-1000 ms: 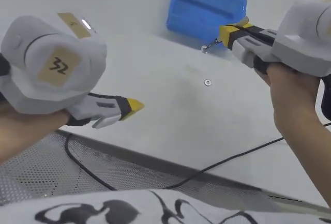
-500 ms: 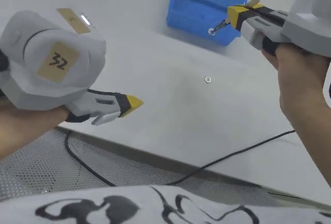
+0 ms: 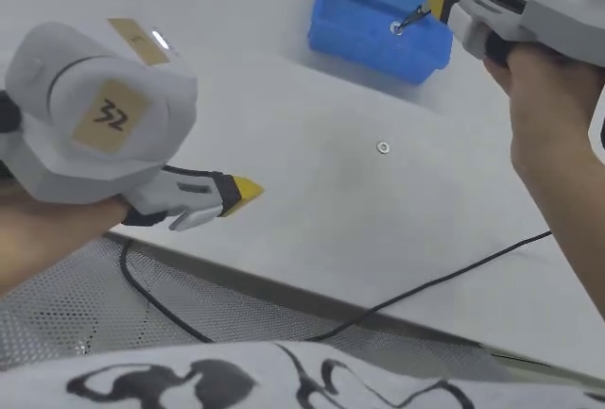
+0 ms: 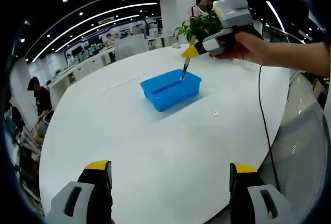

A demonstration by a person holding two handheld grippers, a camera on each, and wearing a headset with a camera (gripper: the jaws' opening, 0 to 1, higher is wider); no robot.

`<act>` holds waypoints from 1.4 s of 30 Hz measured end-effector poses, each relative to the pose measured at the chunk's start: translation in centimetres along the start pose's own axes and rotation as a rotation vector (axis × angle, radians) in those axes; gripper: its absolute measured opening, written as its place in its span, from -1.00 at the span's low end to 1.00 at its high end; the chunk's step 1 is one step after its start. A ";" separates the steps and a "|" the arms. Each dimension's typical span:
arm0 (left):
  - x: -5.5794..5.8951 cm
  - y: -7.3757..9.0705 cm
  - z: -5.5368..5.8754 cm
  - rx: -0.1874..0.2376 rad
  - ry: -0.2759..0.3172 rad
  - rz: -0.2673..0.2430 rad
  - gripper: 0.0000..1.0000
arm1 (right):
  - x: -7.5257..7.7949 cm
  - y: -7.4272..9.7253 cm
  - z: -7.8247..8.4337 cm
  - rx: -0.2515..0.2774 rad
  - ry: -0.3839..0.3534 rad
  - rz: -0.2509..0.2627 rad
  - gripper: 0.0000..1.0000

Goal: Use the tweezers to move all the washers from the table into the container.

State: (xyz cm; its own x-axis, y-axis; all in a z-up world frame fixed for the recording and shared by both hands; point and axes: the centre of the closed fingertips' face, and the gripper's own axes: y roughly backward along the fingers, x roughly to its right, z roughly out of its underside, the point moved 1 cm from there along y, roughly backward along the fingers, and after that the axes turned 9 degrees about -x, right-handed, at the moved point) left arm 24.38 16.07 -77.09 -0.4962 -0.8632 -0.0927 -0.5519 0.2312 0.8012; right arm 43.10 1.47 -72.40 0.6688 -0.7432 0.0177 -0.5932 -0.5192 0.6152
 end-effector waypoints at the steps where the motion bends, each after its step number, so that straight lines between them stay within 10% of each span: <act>1: 0.0 0.0 0.0 -0.001 -0.001 0.000 0.93 | 0.1 -0.3 0.1 -0.003 0.000 0.002 -1.00; 24: -0.2 -0.3 0.6 -0.021 0.008 -0.001 0.92 | -0.2 -5.1 4.1 -0.137 0.089 0.015 -0.99; 42: 0.1 -0.1 0.3 -0.013 0.006 0.003 0.92 | 0.2 -4.6 4.2 -0.129 0.021 0.019 -0.96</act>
State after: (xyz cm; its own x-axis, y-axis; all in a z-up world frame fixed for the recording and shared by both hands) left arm 24.18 16.14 -77.36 -0.4939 -0.8652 -0.0869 -0.5420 0.2282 0.8088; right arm 44.10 1.89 -78.53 0.6678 -0.7430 0.0458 -0.5441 -0.4452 0.7111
